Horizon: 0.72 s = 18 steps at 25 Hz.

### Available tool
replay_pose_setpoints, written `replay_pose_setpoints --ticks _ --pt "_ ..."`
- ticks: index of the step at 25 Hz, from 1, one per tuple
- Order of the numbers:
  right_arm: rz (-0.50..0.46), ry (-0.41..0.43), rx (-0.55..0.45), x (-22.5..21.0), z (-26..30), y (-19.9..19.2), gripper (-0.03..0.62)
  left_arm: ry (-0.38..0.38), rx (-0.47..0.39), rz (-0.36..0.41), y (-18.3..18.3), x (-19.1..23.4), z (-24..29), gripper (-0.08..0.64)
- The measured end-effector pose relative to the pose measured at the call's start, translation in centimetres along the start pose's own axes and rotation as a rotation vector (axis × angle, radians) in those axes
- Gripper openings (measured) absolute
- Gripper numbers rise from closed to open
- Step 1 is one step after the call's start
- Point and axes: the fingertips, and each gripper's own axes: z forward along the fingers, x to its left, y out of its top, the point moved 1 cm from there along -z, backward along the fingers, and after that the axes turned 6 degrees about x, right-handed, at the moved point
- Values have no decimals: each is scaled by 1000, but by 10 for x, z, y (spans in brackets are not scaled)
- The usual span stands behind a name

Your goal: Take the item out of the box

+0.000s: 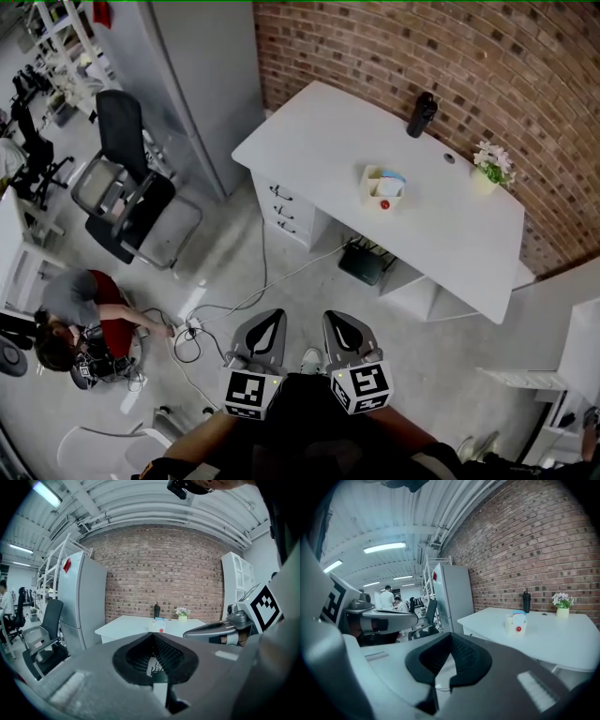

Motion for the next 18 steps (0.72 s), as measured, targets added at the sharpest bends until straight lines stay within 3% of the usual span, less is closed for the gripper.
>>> replay_pose_setpoints --ticks 12,18 --pt "29 0 14 -29 -4 -8 2 -3 31 -3 -3 -20 21 5" --pt "41 -46 24 -51 19 -1 0 -61 34 6 3 -12 57 5"
